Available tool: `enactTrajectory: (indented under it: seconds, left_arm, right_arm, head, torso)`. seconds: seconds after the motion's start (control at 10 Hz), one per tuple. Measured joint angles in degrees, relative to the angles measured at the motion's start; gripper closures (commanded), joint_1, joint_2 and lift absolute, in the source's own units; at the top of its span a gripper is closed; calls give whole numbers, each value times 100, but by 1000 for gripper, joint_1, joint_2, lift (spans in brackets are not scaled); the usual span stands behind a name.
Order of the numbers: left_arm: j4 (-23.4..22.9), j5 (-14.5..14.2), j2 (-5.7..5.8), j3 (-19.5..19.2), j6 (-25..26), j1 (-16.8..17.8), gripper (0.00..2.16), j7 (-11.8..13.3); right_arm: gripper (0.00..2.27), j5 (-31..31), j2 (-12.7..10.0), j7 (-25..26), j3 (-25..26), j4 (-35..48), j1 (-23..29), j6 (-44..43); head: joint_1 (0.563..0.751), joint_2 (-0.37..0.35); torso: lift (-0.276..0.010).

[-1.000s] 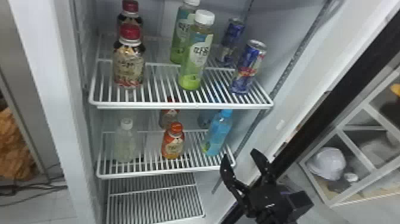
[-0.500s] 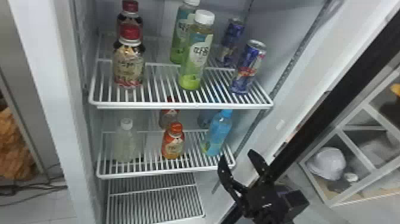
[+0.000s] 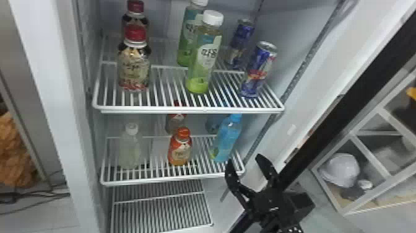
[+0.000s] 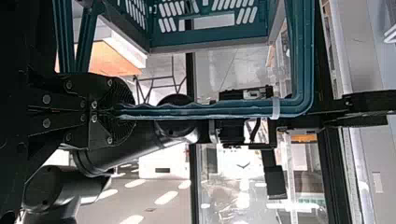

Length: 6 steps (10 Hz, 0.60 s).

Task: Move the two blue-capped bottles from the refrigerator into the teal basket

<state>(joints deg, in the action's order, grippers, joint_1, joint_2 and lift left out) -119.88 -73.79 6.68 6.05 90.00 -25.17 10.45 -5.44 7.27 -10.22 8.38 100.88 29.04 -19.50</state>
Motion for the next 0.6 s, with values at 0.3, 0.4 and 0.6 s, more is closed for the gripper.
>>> enactTrajectory:
  seconds: [0.3,0.4,0.6]
  left_arm:
    - [0,-40,0,29,-43,0,1196,0]
    - [0,-51,5,42,-54,0,1196,1]
    - [0,-74,4,62,-69,0,1196,1]
  right_arm:
    - [297,-1,43,5,-102,-421,-386,-6]
    - [295,-1,64,40,-166,-601,-545,-34]
    - [295,1,101,148,-294,-947,-855,-132]
  head:
    - [695,-350]
    - [695,-350]
    - [695,-350]
  torso:
    - [-136]
    - [-136]
    - [-136]
